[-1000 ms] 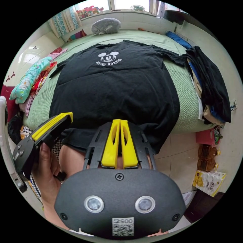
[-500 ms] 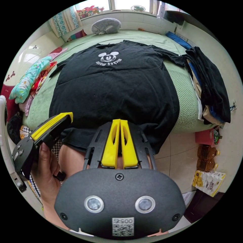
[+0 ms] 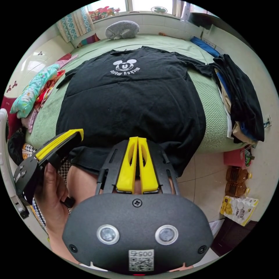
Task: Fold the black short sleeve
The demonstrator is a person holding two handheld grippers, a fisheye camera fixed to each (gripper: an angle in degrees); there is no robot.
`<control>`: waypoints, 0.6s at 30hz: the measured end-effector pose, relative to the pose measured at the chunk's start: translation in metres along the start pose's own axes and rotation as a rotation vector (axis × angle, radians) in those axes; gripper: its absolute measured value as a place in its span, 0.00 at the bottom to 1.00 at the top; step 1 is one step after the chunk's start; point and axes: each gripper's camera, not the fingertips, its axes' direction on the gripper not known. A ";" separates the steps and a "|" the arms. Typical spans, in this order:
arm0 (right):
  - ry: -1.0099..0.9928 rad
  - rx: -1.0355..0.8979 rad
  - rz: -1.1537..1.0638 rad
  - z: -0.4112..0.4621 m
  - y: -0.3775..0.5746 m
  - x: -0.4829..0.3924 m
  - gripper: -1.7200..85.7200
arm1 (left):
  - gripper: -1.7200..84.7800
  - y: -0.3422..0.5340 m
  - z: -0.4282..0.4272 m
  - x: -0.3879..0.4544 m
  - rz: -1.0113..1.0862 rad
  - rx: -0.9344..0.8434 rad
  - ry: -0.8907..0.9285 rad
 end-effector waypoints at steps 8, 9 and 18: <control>0.004 -0.001 -0.003 0.000 -0.007 -0.006 0.00 | 0.01 -0.002 0.000 -0.015 -0.005 -0.004 0.010; 0.005 -0.002 -0.004 0.000 -0.009 -0.007 0.00 | 0.01 -0.003 0.001 -0.017 -0.007 -0.004 0.013; 0.025 -0.009 -0.021 -0.001 -0.024 -0.019 0.00 | 0.01 -0.006 0.001 -0.042 -0.021 -0.012 0.043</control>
